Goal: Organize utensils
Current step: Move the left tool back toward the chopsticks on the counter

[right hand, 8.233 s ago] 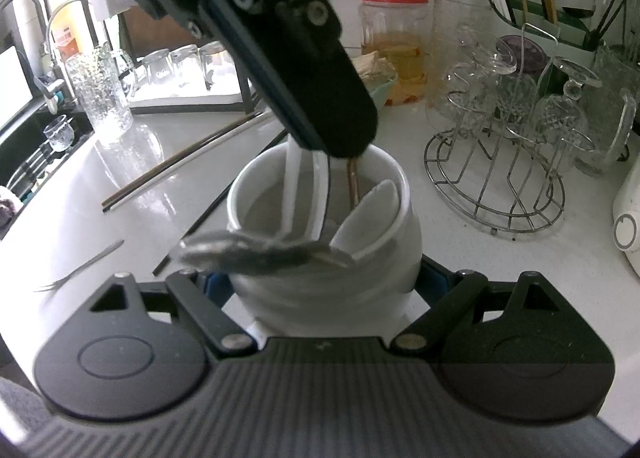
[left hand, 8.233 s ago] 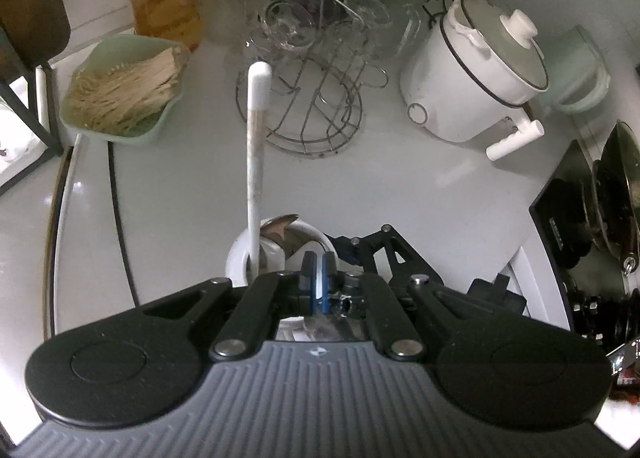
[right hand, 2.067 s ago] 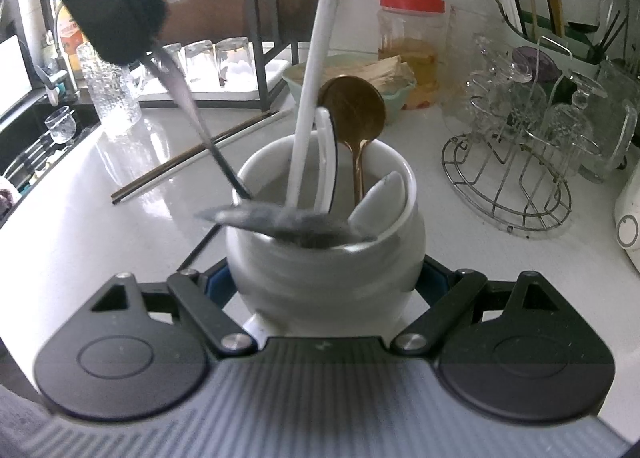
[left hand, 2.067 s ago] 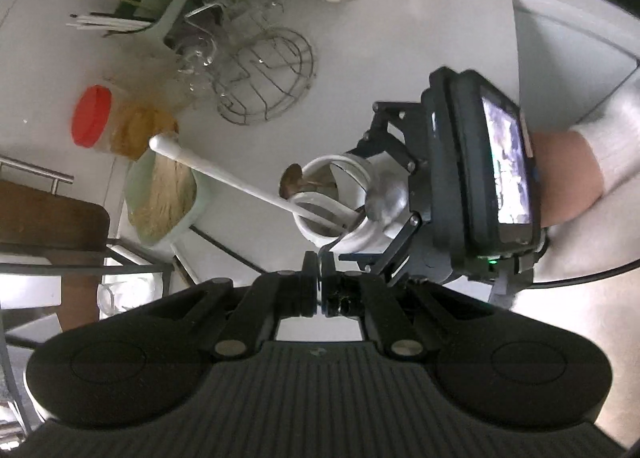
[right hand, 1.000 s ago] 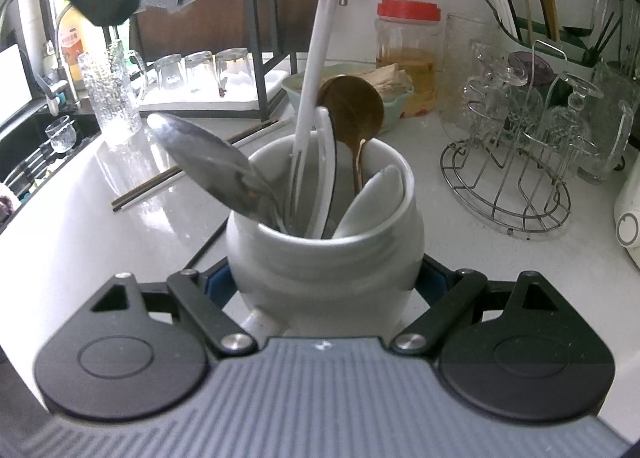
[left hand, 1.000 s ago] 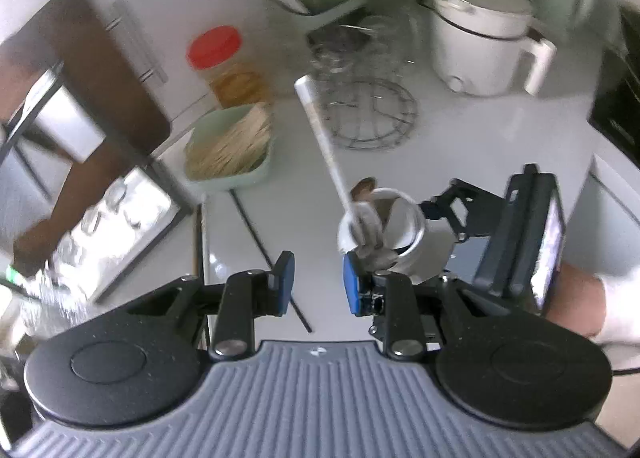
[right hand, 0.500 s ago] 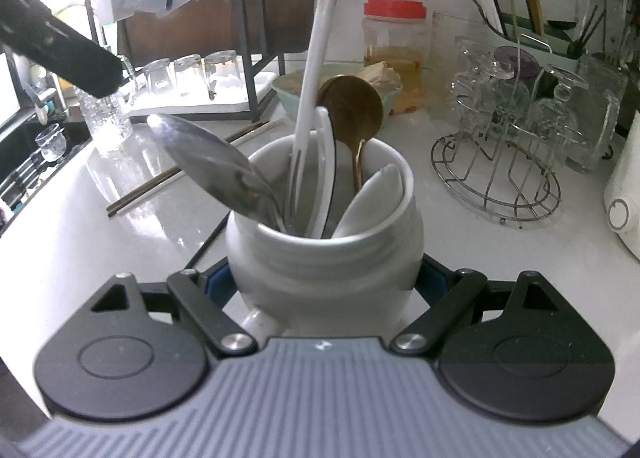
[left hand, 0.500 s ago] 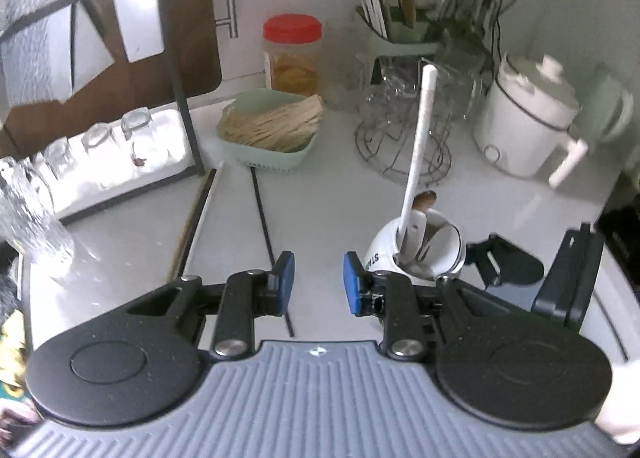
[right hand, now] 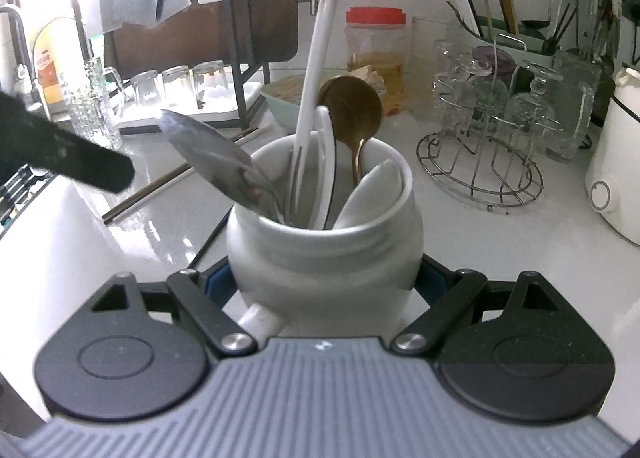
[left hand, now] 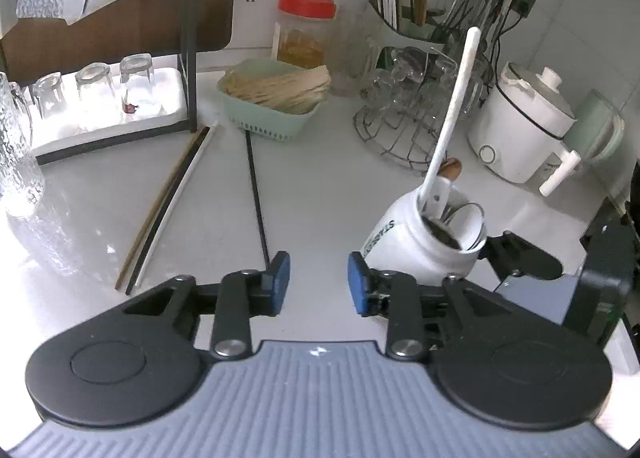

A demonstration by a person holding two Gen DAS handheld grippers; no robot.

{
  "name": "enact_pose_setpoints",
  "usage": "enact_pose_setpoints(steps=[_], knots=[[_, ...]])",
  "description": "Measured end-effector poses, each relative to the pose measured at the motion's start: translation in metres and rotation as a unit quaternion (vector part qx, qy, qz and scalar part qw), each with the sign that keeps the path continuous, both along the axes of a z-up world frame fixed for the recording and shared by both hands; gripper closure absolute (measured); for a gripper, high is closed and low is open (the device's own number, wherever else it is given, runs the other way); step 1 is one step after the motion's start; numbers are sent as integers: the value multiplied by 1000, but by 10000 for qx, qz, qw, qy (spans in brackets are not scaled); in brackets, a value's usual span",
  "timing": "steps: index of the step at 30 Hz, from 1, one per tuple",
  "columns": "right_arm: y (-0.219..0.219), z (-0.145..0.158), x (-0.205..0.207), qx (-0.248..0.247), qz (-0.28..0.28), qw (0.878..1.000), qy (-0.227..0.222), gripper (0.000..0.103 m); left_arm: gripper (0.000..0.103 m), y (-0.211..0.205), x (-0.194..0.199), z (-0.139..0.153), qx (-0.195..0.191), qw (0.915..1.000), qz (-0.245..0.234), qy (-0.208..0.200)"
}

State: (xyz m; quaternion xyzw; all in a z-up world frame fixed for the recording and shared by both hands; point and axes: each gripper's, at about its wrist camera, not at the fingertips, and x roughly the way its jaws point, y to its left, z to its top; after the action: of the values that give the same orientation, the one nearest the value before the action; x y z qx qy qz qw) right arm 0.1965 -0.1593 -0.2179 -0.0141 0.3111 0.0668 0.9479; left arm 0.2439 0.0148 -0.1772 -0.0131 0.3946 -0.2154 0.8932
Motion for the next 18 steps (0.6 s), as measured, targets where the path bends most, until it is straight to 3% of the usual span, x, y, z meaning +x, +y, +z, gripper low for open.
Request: enact_pose_setpoints(steps=[18], knots=[[7,-1,-6,-2,-430,9991,-32,12,64,50,53,-48,512,9972,512,-183]])
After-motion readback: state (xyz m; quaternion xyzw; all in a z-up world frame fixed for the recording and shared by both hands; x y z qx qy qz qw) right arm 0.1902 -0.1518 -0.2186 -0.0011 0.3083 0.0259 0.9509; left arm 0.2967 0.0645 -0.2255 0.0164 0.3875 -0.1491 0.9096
